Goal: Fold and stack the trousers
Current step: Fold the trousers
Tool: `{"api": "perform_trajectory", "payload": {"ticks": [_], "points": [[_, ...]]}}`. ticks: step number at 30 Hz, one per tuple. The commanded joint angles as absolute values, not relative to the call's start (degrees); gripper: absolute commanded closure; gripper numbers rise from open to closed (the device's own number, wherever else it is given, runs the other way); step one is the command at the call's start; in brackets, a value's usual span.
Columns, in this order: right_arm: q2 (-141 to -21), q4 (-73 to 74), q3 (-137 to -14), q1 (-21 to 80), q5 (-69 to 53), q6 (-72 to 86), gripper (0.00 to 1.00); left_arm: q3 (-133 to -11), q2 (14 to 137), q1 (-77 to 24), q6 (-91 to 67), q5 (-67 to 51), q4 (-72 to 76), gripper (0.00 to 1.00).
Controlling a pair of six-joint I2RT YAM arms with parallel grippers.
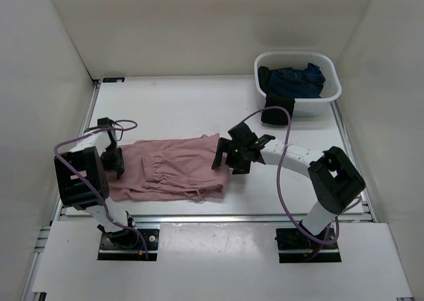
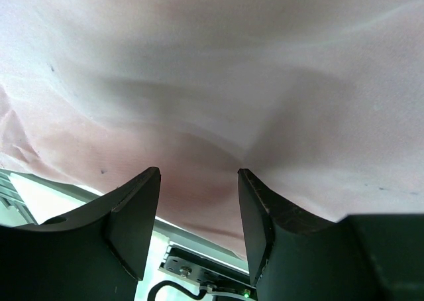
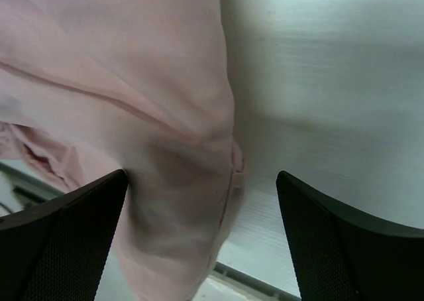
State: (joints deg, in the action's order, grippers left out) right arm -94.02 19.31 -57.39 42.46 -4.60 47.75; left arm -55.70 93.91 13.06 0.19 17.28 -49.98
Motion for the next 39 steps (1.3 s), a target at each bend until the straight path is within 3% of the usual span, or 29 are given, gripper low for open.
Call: {"api": "perform_trajectory", "payload": {"ticks": [1, 2, 6, 7, 10, 13, 19, 23, 28, 34, 39], "points": [[-93.87, 12.83, -55.30, 42.01, -9.40, 53.51, 0.04, -55.55, 90.88, 13.45, 0.00, 17.23, -50.10, 0.38], [-95.35, 11.70, -54.59, 42.01, -10.97, 54.13, 0.07, -55.55, 90.88, 13.45, 0.00, 17.23, -50.10, 0.38], [-97.21, 8.54, -52.04, 42.01, -15.02, 57.12, 0.51, -55.55, 90.88, 13.45, 0.00, 16.70, -50.10, 0.38], [-97.21, 8.53, -51.51, 42.01, -16.25, 57.82, 0.74, -55.55, 90.88, 13.45, 0.00, 16.70, -50.79, 0.38], [-95.20, 10.19, -51.50, 39.74, -16.26, 57.83, 1.00, -58.00, 89.74, 13.45, 0.00, 14.51, -52.38, 0.38], [-89.85, 17.99, -51.50, 36.05, -11.70, 56.34, 1.00, -61.34, 88.60, 13.45, 0.00, 10.90, -54.14, 0.37], [-71.57, 43.17, -53.60, 22.87, 1.47, 46.69, 1.00, -70.22, 88.07, 13.45, 0.00, 4.31, -59.76, 0.25], [-66.18, 61.92, -67.20, 18.46, 16.14, 37.02, 1.00, -72.68, 88.76, 13.45, 0.00, 3.78, -60.38, 0.23], [-75.48, 81.35, -90.68, 26.95, 25.40, 30.41, 1.00, -72.16, 89.91, 13.45, 0.00, 3.78, -60.91, 0.23], [-93.49, 84.90, -107.21, 43.13, 29.71, 33.92, 1.00, -71.63, 89.91, 13.45, 0.00, 3.78, -60.91, 0.23], [-111.42, 84.90, -121.53, 46.05, 31.03, 33.23, 1.00, -70.40, 89.91, 13.45, 0.00, 3.78, -60.38, 0.23]]}}
